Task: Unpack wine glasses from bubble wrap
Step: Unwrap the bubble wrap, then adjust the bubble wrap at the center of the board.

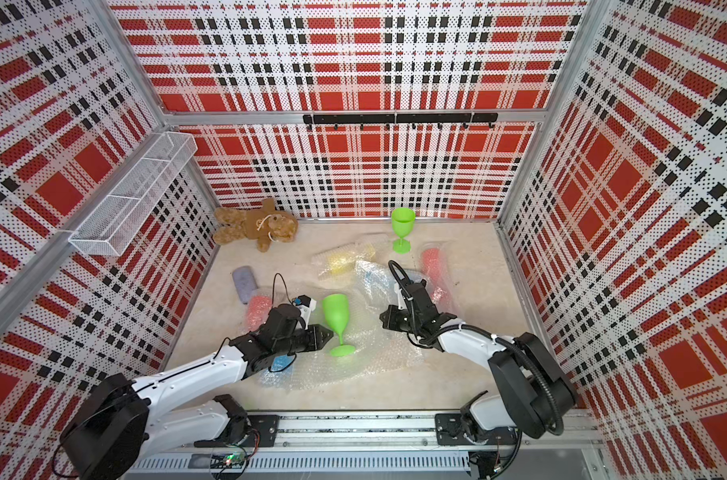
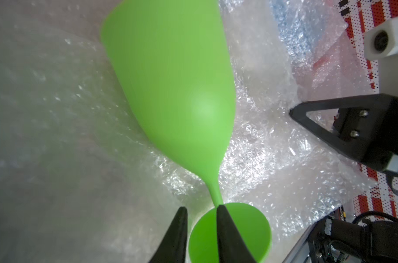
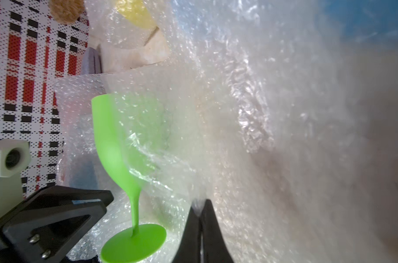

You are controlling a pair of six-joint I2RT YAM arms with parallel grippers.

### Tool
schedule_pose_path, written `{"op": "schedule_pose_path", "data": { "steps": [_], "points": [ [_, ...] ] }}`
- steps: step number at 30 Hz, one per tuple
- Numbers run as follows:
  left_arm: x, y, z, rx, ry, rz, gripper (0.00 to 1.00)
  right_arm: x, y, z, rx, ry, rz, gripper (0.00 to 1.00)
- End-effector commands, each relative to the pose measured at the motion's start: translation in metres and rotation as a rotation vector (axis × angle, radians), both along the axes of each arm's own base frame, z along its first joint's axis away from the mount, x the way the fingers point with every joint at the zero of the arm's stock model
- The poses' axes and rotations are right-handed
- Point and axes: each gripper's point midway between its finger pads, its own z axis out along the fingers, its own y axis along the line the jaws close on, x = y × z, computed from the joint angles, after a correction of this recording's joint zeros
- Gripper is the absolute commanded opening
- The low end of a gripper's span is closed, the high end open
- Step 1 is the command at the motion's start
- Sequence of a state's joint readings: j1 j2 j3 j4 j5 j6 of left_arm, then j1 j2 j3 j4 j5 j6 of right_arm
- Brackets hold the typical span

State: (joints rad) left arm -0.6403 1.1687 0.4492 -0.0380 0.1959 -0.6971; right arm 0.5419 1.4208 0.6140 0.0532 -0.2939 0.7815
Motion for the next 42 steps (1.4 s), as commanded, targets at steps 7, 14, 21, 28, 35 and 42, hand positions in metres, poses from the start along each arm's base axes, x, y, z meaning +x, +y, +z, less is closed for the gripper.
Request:
{"op": "schedule_pose_path", "data": {
  "steps": [7,14,21,28,35,42],
  "points": [
    [0.02,0.024,-0.032,0.166,0.037,0.15,0.22,0.01,-0.046,-0.052,-0.182,0.05,-0.139,0.17],
    [0.024,0.021,-0.025,0.173,0.006,0.14,0.21,0.019,-0.053,-0.027,-0.211,-0.016,-0.16,0.47],
    [0.031,0.016,0.005,0.116,-0.052,0.133,0.34,0.026,-0.079,0.039,-0.376,-0.158,-0.162,0.75],
    [0.039,0.01,0.073,0.078,-0.193,0.073,0.43,0.029,-0.05,0.103,-0.451,-0.236,0.066,0.74],
    [0.061,0.067,0.15,0.166,-0.438,0.21,0.44,0.028,0.039,0.117,-0.42,-0.18,0.349,0.73],
    [0.062,0.072,0.147,0.095,-0.437,0.198,0.46,0.034,0.084,0.076,-0.438,0.005,0.418,0.78]
  ]
}}
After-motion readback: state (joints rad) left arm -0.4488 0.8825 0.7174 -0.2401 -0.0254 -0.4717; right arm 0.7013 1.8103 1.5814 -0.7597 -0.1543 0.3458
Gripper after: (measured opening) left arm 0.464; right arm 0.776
